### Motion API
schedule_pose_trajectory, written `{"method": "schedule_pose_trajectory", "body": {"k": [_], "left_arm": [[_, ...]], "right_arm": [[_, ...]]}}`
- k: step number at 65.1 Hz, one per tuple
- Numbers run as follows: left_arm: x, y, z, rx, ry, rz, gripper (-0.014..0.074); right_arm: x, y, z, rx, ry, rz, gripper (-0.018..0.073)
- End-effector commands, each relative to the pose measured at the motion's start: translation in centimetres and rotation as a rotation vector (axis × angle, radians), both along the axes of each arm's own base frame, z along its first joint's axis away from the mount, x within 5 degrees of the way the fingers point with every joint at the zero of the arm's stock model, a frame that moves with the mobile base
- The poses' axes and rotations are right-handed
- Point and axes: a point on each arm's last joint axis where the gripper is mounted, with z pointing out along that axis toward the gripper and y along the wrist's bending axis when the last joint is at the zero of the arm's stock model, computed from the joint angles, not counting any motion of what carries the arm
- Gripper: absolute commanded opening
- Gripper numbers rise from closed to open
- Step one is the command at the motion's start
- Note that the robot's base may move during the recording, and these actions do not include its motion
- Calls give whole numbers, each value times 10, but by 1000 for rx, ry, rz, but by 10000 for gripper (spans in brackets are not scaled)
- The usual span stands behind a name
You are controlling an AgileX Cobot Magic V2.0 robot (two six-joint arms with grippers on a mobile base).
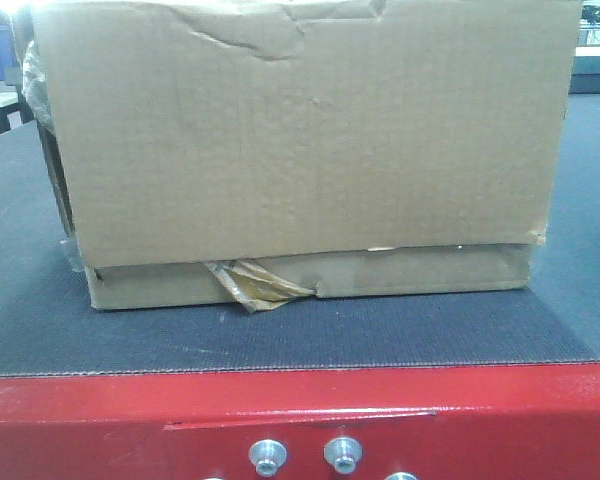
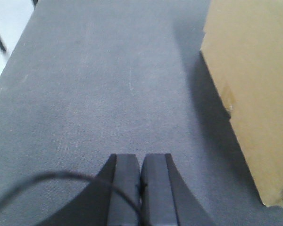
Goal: Grab carton from right shelf to conveyor
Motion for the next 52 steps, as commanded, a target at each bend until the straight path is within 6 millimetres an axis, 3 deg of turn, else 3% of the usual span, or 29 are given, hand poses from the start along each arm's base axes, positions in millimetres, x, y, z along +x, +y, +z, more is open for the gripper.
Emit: {"method": "schedule_pose_trajectory", "body": {"k": [1, 12, 31, 40, 52], "left_arm": [[-18, -1, -10, -11, -128, -26, -16], [-47, -1, -23, -17, -261, -40, -16], [-71, -1, -10, -14, -466, -58, -16], [-72, -1, -9, -14, -474, -58, -16], [-72, -1, -9, -14, -474, -58, -16]], "right_arm": [[-18, -2, -5, 1, -123, 15, -69], [-54, -4, -12, 22, -312, 29, -69], [-111, -10, 5, 52, -636, 34, -69], [-125, -11, 10, 59, -712, 34, -69], [-127, -11, 11, 60, -724, 34, -69]]}}
